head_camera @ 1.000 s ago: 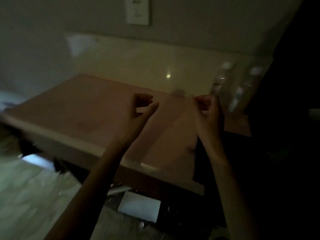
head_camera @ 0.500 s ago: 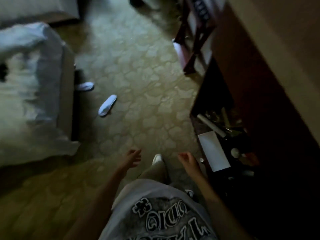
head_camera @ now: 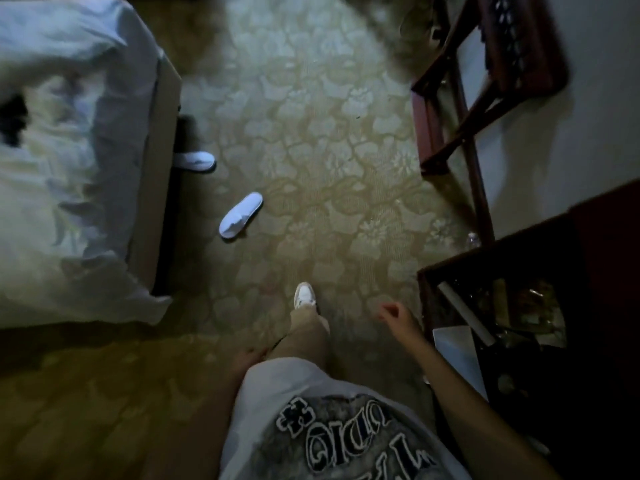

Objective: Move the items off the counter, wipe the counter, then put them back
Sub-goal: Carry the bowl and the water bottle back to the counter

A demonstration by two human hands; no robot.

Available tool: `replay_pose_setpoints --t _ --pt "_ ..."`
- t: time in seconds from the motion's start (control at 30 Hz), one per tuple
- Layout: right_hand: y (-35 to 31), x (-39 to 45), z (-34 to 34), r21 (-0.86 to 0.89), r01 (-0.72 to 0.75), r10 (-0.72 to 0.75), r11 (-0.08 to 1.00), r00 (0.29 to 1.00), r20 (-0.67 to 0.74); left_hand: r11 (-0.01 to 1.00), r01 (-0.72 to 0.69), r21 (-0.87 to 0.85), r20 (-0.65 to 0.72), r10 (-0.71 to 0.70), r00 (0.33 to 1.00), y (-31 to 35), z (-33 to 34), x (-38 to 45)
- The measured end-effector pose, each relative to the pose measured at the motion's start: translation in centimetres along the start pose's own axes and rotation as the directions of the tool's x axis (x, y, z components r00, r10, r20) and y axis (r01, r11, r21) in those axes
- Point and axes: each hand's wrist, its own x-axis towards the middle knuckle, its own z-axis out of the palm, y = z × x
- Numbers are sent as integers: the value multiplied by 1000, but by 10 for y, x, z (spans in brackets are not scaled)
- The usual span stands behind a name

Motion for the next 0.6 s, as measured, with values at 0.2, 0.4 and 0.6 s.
replay_pose_setpoints --t 0.2,0.4,0.6 --pt "-32 52 -26 121 -271 280 955 959 -56 973 -225 40 20 225 974 274 -82 -48" --pt "-142 116 -61 228 -302 330 926 939 -97 918 -393 -43 -9 393 919 457 -155 9" --pt "-334 244 -98 230 -249 265 941 964 -38 966 -242 -90 8 244 970 551 -184 57"
